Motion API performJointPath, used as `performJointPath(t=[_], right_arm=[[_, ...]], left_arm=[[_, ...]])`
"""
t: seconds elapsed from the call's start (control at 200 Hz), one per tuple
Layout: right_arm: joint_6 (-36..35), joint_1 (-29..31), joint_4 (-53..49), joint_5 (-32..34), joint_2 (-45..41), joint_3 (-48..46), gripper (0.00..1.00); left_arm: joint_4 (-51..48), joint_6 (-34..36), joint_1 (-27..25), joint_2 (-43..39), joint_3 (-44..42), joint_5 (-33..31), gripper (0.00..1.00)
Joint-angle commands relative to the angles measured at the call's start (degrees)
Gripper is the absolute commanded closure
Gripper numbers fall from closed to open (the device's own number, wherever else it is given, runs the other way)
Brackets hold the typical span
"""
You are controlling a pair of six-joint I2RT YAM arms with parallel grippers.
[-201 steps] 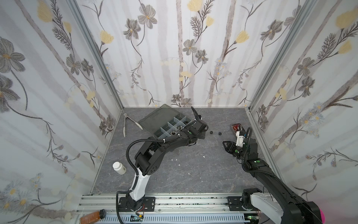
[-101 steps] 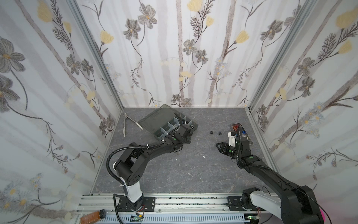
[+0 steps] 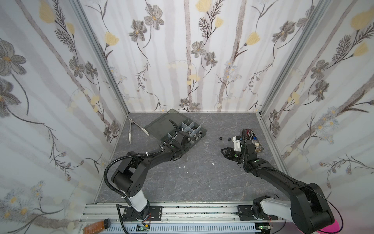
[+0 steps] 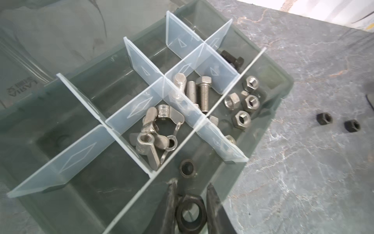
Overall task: Sort the screws and nuts into containers
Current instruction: 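Lift the black hex nut and carry it over the organizer with the left gripper, then open the left gripper over the organizer while the right gripper moves toward the loose nuts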
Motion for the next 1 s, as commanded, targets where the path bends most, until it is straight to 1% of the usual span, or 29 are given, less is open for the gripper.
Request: performJointPath(t=[0.0,0.075,0.275,0.395,0.545,0.689,0.849,0.994], right_arm=[[-0.4,0.2,1.5,-0.7,0.3,0.8,0.58],[-0.5,0.2,1.3,-0.6,0.6,0.7,0.58],[-0.8,0.2,1.1,-0.3,1.3,1.1,0.57],[-1.6,0.3,-0.2,0.7,1.3,1.9,0.58],[-3.4,0.3,-3.0,2.9,1.9,4.6,0.58],[-5.0,0.3,-5.5,5.1,3.7,7.4,0.59],[-6.9,0.4,-7.9,6.7,7.7,11.2,0.60],[-8.8,0.4,-9.9,9.5,12.4,16.0,0.59]], left_arm=[[1.7,-0.4,0.6,1.0,0.2,0.4,0.75],[1.9,-0.3,1.0,1.5,0.5,0.7,0.73],[1.5,-0.3,1.2,1.3,1.3,1.0,0.57],[0.8,-0.3,1.2,-0.7,1.4,1.3,0.52],[0.1,-0.7,1.2,-6.5,0.2,1.9,0.40],[-1.0,-0.7,1.2,-13.6,-1.6,3.4,0.32],[-4.5,0.5,1.1,-20.2,-2.1,7.1,0.24],[-8.6,1.9,1.2,-25.1,-2.1,6.9,0.18]])
